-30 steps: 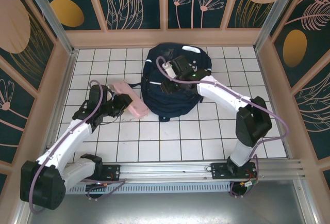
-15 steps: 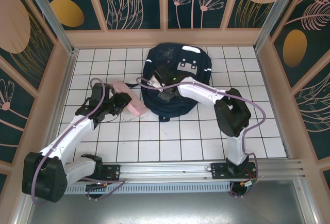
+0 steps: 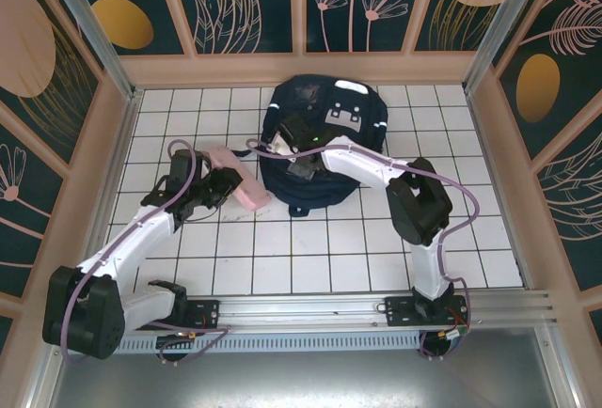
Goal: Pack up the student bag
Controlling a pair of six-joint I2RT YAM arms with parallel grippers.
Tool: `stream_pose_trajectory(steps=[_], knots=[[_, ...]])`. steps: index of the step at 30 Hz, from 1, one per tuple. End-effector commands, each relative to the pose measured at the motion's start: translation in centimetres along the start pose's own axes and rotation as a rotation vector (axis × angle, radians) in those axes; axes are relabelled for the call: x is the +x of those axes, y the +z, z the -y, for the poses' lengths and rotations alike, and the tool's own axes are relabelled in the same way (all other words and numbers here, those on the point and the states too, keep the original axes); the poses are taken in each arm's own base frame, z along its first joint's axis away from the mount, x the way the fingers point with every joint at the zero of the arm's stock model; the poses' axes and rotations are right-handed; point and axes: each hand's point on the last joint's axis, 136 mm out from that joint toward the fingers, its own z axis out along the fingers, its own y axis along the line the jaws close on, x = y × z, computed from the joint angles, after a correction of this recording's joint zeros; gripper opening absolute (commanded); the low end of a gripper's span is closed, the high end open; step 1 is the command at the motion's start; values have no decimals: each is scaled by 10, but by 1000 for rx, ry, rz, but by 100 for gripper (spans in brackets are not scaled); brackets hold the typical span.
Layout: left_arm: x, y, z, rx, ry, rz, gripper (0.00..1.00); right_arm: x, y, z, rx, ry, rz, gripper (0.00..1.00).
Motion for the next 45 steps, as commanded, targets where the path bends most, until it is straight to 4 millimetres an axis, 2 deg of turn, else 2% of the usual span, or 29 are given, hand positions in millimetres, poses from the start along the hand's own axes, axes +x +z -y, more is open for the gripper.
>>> stream_pose_trajectory(steps=[1,8,13,20,28,32,35,39,41,45], knots=[[-4,-2,32,120,73,5,18,-33,-49,62,205,90,163,0],[16,10,63,229,125,-61,18,-56,-83,84,266,180,310,0],[27,20,81,305,146,-105,18,-70,-106,91,250,222,404,0],[31,45,102,374,152,-156,18,-70,-106,94,243,248,414,0],[28,90,124,399,103,-181,17,-69,-110,102,254,295,427,0],[21,103,142,445,69,-121,16,-67,-112,105,250,316,436,0],[15,123,152,455,40,-67,16,-66,-112,107,246,339,446,0],[11,143,157,490,-46,-5,16,-66,-113,110,244,371,454,0],[6,147,168,523,-84,27,16,-66,-114,111,240,381,460,0],[1,160,172,535,-164,81,16,-64,-116,112,241,413,467,0]])
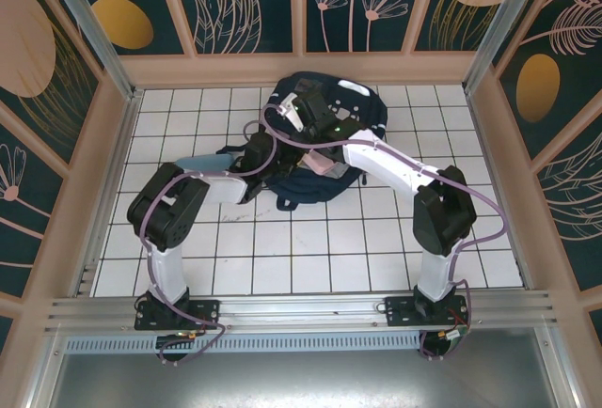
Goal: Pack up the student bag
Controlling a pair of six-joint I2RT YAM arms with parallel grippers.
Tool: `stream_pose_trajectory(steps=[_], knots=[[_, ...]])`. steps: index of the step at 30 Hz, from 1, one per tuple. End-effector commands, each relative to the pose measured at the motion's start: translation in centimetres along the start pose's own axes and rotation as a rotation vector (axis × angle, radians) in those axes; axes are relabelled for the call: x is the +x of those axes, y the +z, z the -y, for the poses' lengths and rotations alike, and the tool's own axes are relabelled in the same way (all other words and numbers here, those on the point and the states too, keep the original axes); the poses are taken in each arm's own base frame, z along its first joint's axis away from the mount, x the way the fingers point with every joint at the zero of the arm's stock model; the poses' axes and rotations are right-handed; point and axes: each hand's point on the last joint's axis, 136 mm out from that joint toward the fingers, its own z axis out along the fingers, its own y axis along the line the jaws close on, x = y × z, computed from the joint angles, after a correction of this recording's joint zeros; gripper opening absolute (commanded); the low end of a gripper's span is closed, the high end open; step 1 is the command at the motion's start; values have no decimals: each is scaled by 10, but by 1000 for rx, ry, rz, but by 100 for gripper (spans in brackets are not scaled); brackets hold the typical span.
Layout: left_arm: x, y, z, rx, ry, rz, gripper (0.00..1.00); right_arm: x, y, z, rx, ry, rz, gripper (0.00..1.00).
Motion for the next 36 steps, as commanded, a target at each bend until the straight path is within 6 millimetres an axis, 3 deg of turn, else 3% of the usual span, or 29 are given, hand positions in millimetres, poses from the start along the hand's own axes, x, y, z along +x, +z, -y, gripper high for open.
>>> stream_pose_trajectory(steps=[1,12,16,19,23,28,36], knots=[[-21,7,52,177,-51,119,16,-47,-40,38,87,130,191,0],[-39,44,54,207,-138,188,22,-44,-44,41,76,178,195,0],[-41,52,55,182,-121,193,36,-41,-42,43,83,187,185,0],[-37,57,54,178,-94,166,36,-40,-43,45,86,198,183,0],[-33,62,47,153,-97,135,45,-38,-43,46,75,215,179,0],[-30,58,43,114,-97,114,57,-33,-40,53,84,241,164,0],[-14,25,47,55,-171,57,69,-29,-36,67,93,314,151,0]])
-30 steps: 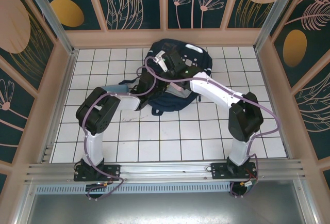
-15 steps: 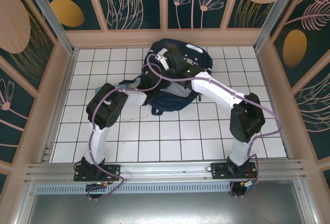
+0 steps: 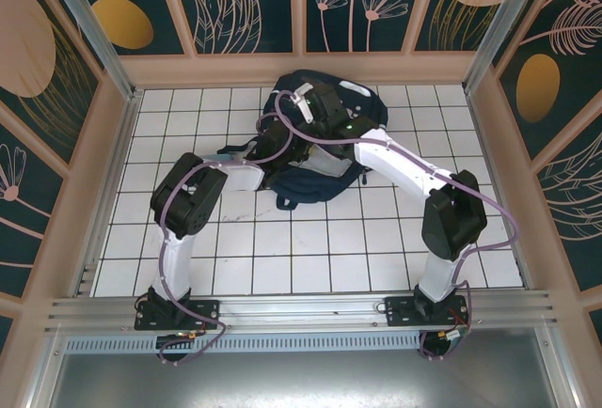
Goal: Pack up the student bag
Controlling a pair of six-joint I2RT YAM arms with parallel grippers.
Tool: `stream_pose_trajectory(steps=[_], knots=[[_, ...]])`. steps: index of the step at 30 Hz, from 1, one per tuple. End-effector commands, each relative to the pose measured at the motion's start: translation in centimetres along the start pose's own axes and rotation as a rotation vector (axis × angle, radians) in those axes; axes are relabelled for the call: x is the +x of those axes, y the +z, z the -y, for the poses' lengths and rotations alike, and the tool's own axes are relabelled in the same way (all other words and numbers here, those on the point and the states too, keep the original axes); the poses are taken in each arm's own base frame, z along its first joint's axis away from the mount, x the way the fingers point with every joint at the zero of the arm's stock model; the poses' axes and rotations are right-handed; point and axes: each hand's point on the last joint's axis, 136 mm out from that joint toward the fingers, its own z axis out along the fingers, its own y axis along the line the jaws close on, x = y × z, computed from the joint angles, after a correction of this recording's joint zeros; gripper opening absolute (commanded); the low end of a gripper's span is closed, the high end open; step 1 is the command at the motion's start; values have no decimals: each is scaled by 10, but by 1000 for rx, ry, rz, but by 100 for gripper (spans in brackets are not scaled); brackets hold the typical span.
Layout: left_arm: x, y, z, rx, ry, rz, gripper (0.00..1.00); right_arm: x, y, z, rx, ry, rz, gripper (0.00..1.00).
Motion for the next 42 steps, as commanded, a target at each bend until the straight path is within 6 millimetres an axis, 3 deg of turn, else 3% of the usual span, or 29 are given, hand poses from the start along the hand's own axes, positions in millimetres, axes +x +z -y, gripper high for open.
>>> stream_pose_trajectory(steps=[1,7,12,18,25,33,38,41,42], knots=[[8,-24,30,37,-66,-40,70,-34,-20,38,83,131,108,0],[12,-54,19,1,-144,-44,70,-31,-13,40,80,167,81,0],[18,-80,13,3,-160,-53,61,-29,-12,41,60,194,75,0],[20,-117,15,14,-140,-41,58,-19,-8,28,-4,198,40,0],[8,-147,-15,-115,-7,-9,57,20,-6,-3,-126,202,-57,0],[-33,-186,-34,-245,150,75,63,87,-22,-19,-148,207,-185,0],[-41,-186,-36,-320,309,34,68,122,-40,-18,-154,211,-260,0],[-47,-179,-41,-393,432,3,70,133,-47,-12,-157,240,-261,1],[-49,-177,-42,-408,468,-6,70,134,-49,-10,-156,251,-253,9]])
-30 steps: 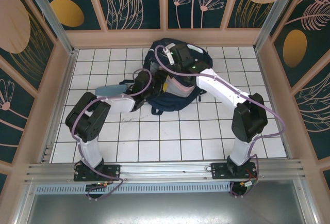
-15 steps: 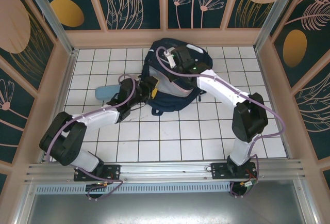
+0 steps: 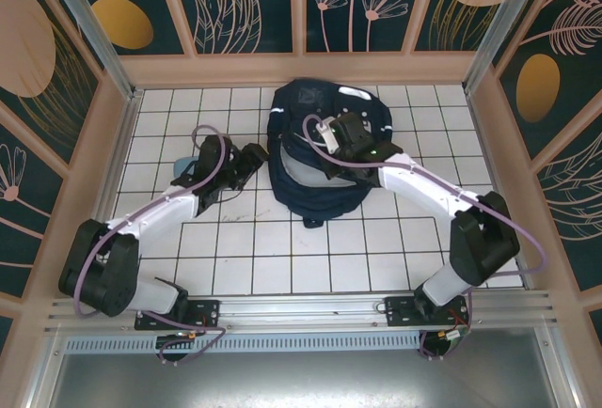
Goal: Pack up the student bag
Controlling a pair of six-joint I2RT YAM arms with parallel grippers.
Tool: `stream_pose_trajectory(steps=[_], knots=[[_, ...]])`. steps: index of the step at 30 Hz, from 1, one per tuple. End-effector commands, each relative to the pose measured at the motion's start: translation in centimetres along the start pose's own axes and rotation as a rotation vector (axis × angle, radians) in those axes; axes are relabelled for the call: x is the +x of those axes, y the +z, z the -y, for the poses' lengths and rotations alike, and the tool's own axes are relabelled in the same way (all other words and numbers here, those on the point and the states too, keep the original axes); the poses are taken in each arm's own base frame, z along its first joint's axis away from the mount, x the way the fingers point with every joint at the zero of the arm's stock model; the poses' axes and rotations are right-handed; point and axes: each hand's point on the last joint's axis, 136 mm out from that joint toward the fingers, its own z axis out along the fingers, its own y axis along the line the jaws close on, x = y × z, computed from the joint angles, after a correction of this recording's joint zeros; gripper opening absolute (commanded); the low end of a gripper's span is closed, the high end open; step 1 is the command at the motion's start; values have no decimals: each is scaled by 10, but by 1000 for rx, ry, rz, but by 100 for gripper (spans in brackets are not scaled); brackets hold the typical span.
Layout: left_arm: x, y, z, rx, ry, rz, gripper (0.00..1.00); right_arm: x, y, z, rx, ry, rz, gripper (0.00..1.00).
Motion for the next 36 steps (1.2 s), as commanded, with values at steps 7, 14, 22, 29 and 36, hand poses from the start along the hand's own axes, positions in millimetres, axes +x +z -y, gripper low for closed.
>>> stream_pose_trajectory(steps=[7,14,22,29,36], knots=[[-7,22,8,-86,566,-113,76,4,-40,24,-4,232,66,57],[-31,39,31,-78,726,-55,87,27,-25,103,109,734,66,59],[-38,76,38,-85,654,-106,85,69,12,140,117,999,1,52],[-10,106,48,58,493,-251,75,70,38,156,45,1002,-5,48],[-3,106,59,136,525,-283,68,45,61,187,44,872,9,45]])
